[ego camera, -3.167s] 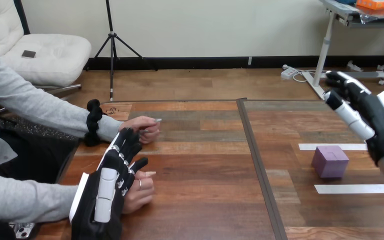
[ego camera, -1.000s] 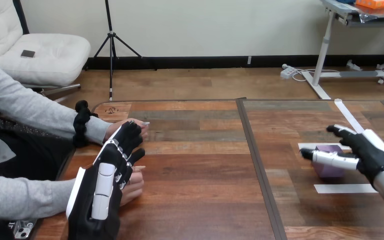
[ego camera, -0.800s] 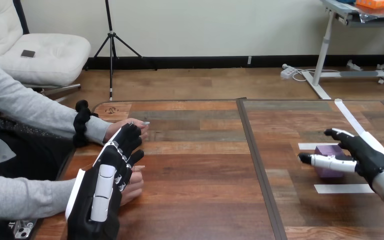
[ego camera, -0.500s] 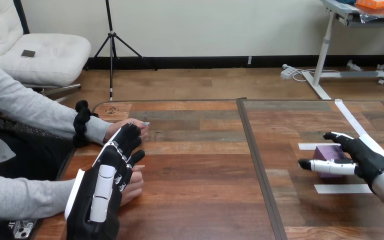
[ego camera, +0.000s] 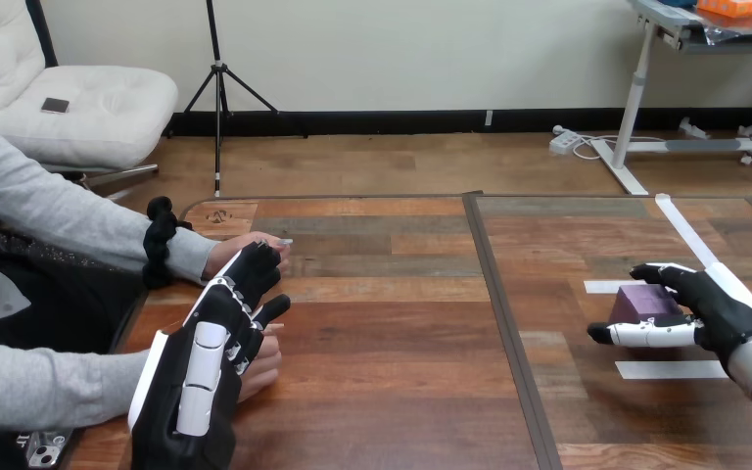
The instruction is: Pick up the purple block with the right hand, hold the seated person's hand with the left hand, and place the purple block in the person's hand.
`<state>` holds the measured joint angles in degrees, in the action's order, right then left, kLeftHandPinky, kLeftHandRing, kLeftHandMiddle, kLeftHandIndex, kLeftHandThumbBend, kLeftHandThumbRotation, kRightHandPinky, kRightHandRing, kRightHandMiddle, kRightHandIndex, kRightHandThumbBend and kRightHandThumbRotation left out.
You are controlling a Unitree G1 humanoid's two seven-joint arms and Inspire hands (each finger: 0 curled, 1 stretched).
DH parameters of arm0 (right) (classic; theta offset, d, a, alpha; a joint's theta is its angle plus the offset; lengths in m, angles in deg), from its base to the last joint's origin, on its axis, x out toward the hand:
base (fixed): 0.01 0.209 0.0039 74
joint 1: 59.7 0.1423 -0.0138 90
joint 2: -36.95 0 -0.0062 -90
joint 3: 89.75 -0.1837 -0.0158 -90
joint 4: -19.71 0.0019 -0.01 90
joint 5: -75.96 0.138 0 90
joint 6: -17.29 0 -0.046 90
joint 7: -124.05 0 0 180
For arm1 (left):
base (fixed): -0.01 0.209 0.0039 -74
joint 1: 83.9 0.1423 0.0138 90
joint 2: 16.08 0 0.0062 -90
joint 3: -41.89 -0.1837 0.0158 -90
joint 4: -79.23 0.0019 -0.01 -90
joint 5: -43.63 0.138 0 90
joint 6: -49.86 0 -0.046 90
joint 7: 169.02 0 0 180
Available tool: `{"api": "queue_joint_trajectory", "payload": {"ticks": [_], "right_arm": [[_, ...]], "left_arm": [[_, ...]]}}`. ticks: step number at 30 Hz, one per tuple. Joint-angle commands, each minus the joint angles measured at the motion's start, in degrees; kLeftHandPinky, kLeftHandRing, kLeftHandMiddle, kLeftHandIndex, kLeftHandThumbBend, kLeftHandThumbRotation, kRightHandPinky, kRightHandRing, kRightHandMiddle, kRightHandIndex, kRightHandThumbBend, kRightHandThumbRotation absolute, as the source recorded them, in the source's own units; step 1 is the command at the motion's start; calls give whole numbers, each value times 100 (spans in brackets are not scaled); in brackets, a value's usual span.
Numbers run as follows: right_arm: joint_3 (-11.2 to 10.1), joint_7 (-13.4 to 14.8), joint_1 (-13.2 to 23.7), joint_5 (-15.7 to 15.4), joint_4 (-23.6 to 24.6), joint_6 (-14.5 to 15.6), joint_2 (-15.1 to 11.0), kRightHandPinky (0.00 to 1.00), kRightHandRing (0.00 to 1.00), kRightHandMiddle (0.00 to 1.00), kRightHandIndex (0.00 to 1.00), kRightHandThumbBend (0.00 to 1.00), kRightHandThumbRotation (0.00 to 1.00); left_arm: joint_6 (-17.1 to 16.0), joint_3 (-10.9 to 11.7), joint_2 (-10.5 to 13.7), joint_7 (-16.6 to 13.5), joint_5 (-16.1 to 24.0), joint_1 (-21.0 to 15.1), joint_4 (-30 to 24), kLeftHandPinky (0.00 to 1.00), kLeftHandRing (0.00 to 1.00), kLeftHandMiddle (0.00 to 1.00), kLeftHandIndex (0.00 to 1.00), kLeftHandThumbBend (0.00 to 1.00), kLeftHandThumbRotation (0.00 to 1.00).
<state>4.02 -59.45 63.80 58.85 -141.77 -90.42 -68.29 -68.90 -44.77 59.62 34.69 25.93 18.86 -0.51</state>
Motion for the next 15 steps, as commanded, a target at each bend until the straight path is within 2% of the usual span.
{"api": "queue_joint_trajectory", "payload": {"ticks": [1, 8, 15], "right_arm": [[135, 257, 113, -123, 75, -160, 90, 72, 81, 83, 81, 100, 17], [158, 656, 114, -179, 54, -156, 133, 64, 70, 73, 74, 98, 5], [140, 907, 109, -155, 22, -192, 162, 57, 61, 64, 66, 92, 1]], "left_arm": [[19, 33, 51, 65, -124, -181, -285, 87, 93, 90, 86, 69, 89], [-21, 33, 66, 139, -145, -200, -273, 87, 93, 90, 85, 69, 89], [12, 34, 96, 184, -158, -201, -295, 87, 94, 90, 83, 71, 91]]}}
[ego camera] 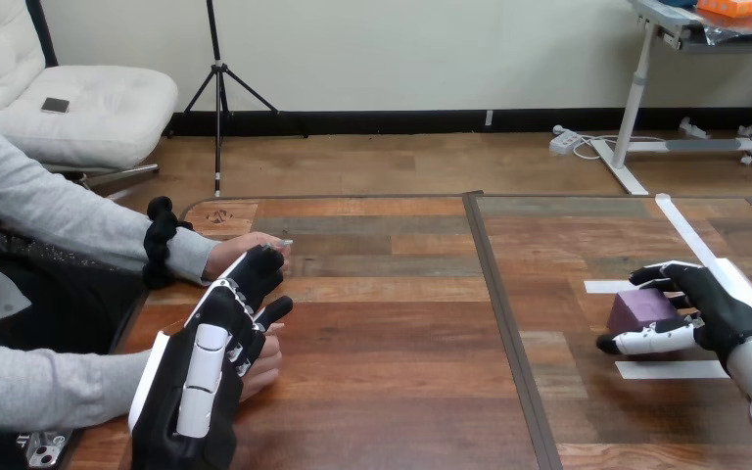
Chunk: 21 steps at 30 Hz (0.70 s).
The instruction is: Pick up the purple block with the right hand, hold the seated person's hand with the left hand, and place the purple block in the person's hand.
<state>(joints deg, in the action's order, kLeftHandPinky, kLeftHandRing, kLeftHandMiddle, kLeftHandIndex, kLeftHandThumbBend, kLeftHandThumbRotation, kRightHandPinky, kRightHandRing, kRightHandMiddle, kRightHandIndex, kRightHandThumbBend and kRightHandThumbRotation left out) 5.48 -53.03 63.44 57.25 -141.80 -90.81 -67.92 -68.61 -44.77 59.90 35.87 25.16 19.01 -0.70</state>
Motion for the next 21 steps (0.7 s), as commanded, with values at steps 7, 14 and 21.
{"api": "queue_joint_trajectory", "payload": {"ticks": [7, 14, 21], "right_arm": [[3, 372, 157, 27, 26, -152, 129, 47, 52, 56, 60, 86, 0], [43, 463, 164, -2, 34, -173, 107, 44, 48, 52, 55, 83, 0], [101, 533, 150, -57, 36, -272, 77, 43, 48, 51, 53, 81, 0]], "left_arm": [[-28, 37, 63, 83, -103, -227, -274, 86, 94, 89, 82, 71, 91], [-50, 33, 74, 91, -103, -238, -258, 86, 94, 89, 81, 71, 91], [-62, 30, 82, 92, -87, -248, -243, 86, 94, 89, 80, 71, 92]]}}
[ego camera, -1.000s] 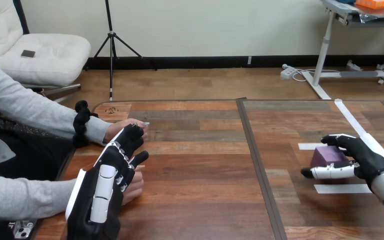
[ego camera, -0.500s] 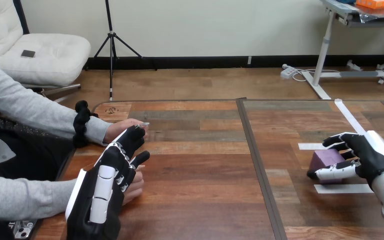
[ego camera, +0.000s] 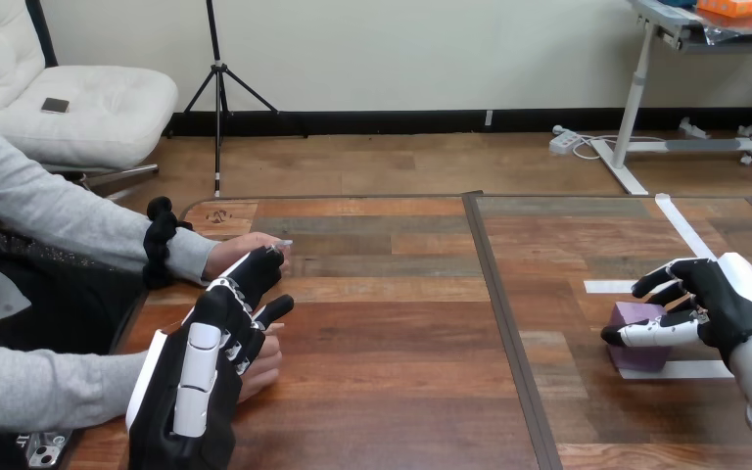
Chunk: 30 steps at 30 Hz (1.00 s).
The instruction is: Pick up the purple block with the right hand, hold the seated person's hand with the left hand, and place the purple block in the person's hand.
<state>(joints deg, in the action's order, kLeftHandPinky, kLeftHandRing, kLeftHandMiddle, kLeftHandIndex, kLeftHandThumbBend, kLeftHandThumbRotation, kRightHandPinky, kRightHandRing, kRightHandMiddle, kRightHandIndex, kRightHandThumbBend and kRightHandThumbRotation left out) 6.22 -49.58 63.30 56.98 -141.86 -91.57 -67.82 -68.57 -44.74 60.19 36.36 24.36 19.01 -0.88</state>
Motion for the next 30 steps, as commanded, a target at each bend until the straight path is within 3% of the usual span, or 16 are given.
{"api": "queue_joint_trajectory", "payload": {"ticks": [1, 19, 30], "right_arm": [[32, 197, 165, -37, 40, -197, 66, 43, 48, 51, 52, 81, 0], [101, 168, 169, -100, 55, -338, 13, 41, 46, 49, 47, 79, 0], [53, 62, 203, -48, 114, -427, -6, 41, 46, 48, 46, 80, 0]], "left_arm": [[-65, 28, 53, 41, -4, -248, -224, 86, 94, 90, 80, 71, 92], [-93, 48, 73, 99, -36, -268, -199, 88, 96, 92, 78, 70, 93], [-232, 120, 29, -65, 80, -312, -145, 88, 94, 90, 77, 68, 91]]}}
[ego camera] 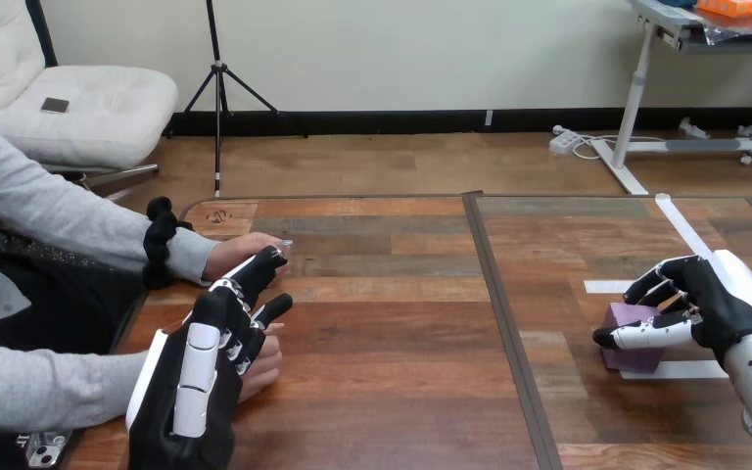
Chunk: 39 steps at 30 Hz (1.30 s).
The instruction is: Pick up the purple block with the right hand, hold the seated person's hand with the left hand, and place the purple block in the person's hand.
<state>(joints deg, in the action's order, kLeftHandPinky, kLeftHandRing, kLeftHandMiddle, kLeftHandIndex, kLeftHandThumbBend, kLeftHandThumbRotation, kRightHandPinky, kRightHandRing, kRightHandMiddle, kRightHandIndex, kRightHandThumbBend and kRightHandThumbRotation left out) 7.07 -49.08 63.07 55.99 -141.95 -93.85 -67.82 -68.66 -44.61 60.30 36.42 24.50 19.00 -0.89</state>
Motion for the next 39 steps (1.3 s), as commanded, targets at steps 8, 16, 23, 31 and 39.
{"api": "queue_joint_trajectory", "payload": {"ticks": [8, 16, 23, 31, 39], "right_arm": [[-52, -86, 246, 85, 196, -302, -39, 41, 46, 48, 46, 80, 0], [-79, -183, 258, 110, 268, -463, -94, 41, 45, 47, 46, 79, 0], [-142, -283, 243, 188, 352, -691, -129, 40, 44, 46, 46, 79, 0], [-121, -264, 250, 184, 403, -805, -154, 39, 43, 45, 45, 80, 0], [-104, -207, 245, 156, 480, -882, -139, 38, 42, 45, 45, 81, 0]], "left_arm": [[-1008, 290, 42, -451, 642, -585, 270, 80, 88, 84, 72, 59, 86], [-1611, 499, 337, -989, 1514, -834, 452, 63, 77, 75, 67, 66, 77], [-1414, 664, 623, -1431, 2263, -684, -292, 53, 70, 71, 64, 68, 63], [-898, 856, 929, -1724, 3024, -532, -1136, 51, 68, 71, 67, 86, 54], [-416, 1071, 1184, -1876, 3781, -329, -1964, 53, 70, 75, 72, 98, 51]]}}
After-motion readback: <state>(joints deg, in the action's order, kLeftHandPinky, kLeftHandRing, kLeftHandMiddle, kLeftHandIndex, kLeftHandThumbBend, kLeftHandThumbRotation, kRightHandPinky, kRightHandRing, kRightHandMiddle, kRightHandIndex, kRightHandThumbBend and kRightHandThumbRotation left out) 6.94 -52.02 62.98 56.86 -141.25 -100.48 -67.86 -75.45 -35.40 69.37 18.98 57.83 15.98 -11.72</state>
